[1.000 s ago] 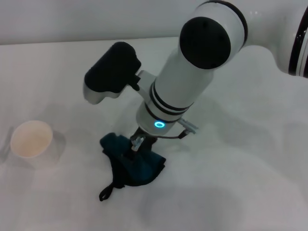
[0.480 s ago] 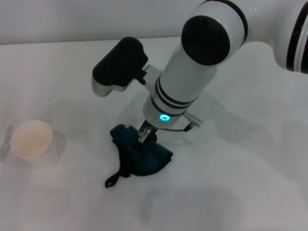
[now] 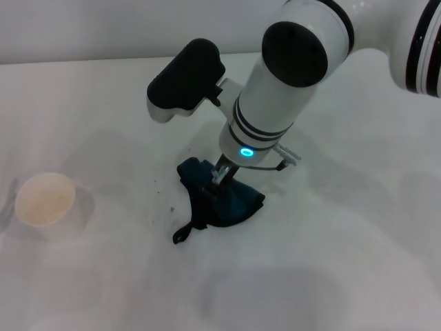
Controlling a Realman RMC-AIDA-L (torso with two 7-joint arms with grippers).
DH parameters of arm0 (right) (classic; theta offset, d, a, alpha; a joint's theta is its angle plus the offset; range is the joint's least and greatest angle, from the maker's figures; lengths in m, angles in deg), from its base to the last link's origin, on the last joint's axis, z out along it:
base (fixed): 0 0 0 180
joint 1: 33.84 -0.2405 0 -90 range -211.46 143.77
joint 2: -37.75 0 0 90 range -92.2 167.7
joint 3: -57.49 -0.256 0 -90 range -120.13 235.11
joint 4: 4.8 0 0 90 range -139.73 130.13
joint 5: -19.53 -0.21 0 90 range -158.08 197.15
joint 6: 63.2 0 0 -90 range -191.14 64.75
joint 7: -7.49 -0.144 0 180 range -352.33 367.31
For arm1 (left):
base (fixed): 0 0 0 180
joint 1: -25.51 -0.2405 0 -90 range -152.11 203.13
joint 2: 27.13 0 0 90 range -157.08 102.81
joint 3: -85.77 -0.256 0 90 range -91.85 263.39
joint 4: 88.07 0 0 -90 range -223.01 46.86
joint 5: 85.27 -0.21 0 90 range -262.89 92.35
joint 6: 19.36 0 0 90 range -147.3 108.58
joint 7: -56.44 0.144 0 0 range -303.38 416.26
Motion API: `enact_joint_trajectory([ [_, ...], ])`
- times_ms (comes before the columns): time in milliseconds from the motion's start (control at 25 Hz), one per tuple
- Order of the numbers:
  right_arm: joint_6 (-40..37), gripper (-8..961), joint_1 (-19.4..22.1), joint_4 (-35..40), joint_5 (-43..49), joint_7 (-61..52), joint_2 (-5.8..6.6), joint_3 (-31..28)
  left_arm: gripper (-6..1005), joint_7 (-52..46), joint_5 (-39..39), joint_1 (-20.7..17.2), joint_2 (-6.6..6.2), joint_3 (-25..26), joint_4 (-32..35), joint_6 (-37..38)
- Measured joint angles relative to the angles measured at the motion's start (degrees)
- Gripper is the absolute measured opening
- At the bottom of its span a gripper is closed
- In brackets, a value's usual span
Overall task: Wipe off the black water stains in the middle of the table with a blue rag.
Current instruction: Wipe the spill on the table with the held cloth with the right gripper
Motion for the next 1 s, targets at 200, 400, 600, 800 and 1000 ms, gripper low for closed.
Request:
enact_joint_trajectory([
  [200,0.1,86,-0.1,-1.0,2.3,-0.6,0.01,-1.7,876,0.0,0.1,-0.1,0.0,0.1,0.0,0.0],
  [400,0.2,87,-0.2,-2.6,3.7,-2.0,0.0,-2.0,876,0.0,0.2,-0.1,-0.05,0.1,-0.4,0.0],
  [600,0.4,87,-0.2,-3.5,4.7,-3.6,0.01,-2.9,876,0.0,0.2,0.0,-0.16,0.1,-0.6,-0.1],
  [800,1.0,87,0.6,-1.8,3.4,-2.0,-0.01,-4.0,876,0.0,0.3,0.2,-0.17,0.1,-0.6,-0.6],
  [1000,-0.5,87,1.1,-0.6,-0.5,-0.9,0.0,-2.6,876,0.0,0.3,0.8,-0.17,0.2,-0.6,-0.7],
])
